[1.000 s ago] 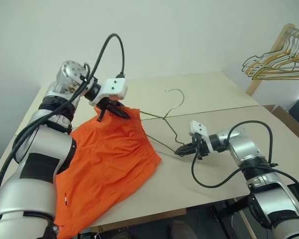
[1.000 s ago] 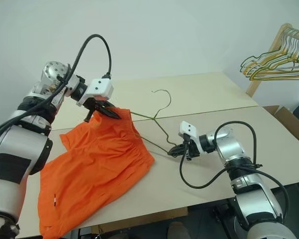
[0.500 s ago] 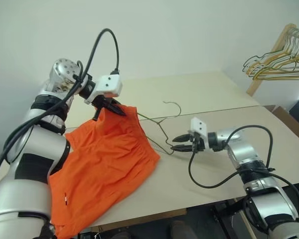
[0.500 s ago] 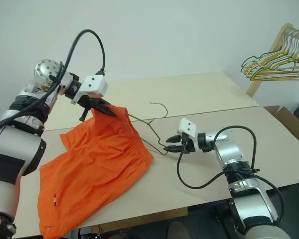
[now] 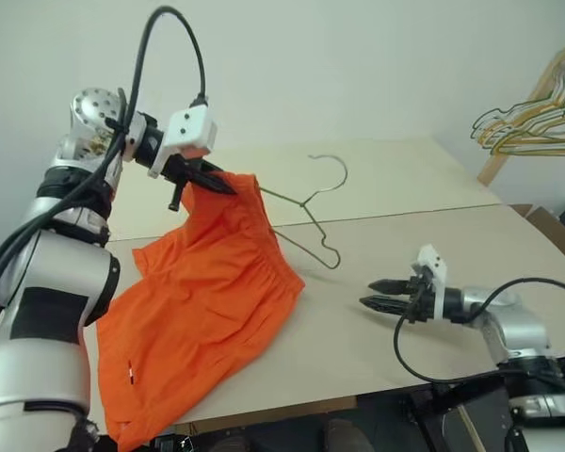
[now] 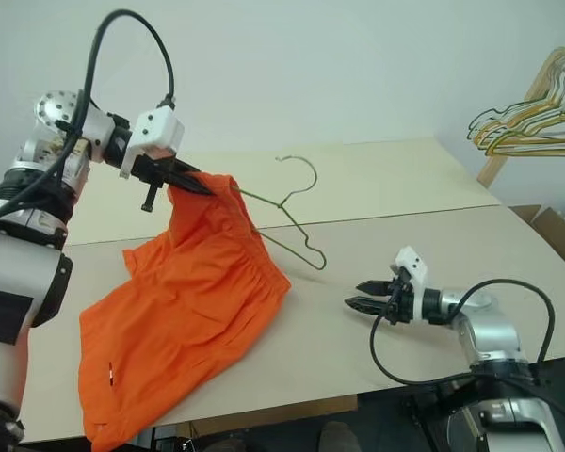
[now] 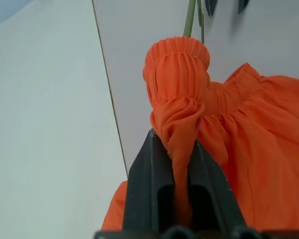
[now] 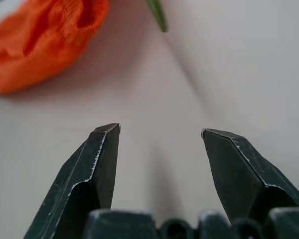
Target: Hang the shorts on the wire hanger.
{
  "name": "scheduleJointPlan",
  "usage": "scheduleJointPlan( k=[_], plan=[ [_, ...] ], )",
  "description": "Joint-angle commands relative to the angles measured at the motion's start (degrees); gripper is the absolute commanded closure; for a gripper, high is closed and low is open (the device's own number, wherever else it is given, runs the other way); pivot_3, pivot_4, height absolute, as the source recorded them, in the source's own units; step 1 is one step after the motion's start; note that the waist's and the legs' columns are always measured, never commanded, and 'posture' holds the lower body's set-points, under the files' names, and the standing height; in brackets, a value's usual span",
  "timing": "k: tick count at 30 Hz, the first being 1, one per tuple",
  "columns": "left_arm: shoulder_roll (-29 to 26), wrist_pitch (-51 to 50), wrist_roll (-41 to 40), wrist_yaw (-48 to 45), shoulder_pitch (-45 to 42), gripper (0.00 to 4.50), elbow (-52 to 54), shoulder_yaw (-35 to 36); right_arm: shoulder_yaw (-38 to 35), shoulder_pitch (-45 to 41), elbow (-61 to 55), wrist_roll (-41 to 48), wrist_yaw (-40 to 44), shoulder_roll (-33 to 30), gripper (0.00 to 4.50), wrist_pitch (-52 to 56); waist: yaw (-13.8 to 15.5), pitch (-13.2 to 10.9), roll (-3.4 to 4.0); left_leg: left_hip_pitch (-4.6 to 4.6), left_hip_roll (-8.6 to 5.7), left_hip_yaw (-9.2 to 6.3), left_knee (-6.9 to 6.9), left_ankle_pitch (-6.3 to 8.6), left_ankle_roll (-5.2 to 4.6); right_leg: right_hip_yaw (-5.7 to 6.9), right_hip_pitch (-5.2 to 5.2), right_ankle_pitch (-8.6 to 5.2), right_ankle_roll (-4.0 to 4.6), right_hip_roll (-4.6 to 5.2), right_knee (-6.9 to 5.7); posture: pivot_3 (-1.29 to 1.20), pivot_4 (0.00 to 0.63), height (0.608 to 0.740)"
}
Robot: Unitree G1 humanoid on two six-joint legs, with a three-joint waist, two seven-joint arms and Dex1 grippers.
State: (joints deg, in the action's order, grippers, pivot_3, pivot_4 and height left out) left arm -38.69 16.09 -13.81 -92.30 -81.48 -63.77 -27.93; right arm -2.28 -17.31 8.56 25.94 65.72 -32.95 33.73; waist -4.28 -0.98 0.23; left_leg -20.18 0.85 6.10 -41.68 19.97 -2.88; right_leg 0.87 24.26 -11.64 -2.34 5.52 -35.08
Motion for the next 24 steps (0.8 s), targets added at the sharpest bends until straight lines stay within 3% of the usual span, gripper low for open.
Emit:
scheduleJointPlan(
  k=[1,6,16,19,24],
  plan=[
    [-0.3,0.4,-0.9,-0.2,-2.3,4.50,0.3,2.0,0.2,-0.7,-7.6,5.5,-6.0,5.0,1.37,8.5,0.0,0.0,0.00,0.02,0.01,0.01,0.00,0.00,0.00,-0.02,0.00,0.00,0.00,-0.01,0.00,-0.06,0.000,0.740],
    [0.0,0.7,-0.1,-0.2,-2.1,4.50,-0.2,2.2,3.9,0.1,-10.7,5.9,-14.0,13.0,1.37,13.9,0.4,0.0,-0.01,-0.10,-0.03,-0.02,0.00,0.02,-0.04,-0.03,0.05,0.01,-0.01,-0.05,-0.04,-0.05,0.000,0.740],
    [0.6,1.1,1.0,-0.2,-1.5,4.50,-1.1,3.8,5.1,-1.7,-8.2,6.3,-20.3,20.9,1.37,14.9,0.1,0.0,-0.05,-0.13,-0.04,0.09,-0.03,0.01,-0.02,-0.06,0.01,0.01,-0.05,-0.12,0.00,-0.05,0.000,0.740],
    [0.6,1.0,1.1,-0.2,-1.5,4.50,-1.0,4.2,3.0,-2.6,-6.4,8.2,-20.7,21.5,1.88,16.8,0.0,0.0,-0.05,-0.11,-0.03,0.14,-0.03,0.01,-0.01,-0.08,0.01,0.01,-0.05,-0.15,-0.02,-0.04,0.000,0.740],
    [0.4,1.2,1.9,-0.2,-1.3,4.50,-1.5,5.2,1.7,-2.5,-5.7,9.7,-21.1,21.0,3.59,18.4,0.0,0.0,-0.05,-0.14,-0.04,0.14,-0.03,0.01,-0.01,-0.08,0.01,0.01,-0.05,-0.14,0.02,-0.05,0.000,0.740]
  ],
)
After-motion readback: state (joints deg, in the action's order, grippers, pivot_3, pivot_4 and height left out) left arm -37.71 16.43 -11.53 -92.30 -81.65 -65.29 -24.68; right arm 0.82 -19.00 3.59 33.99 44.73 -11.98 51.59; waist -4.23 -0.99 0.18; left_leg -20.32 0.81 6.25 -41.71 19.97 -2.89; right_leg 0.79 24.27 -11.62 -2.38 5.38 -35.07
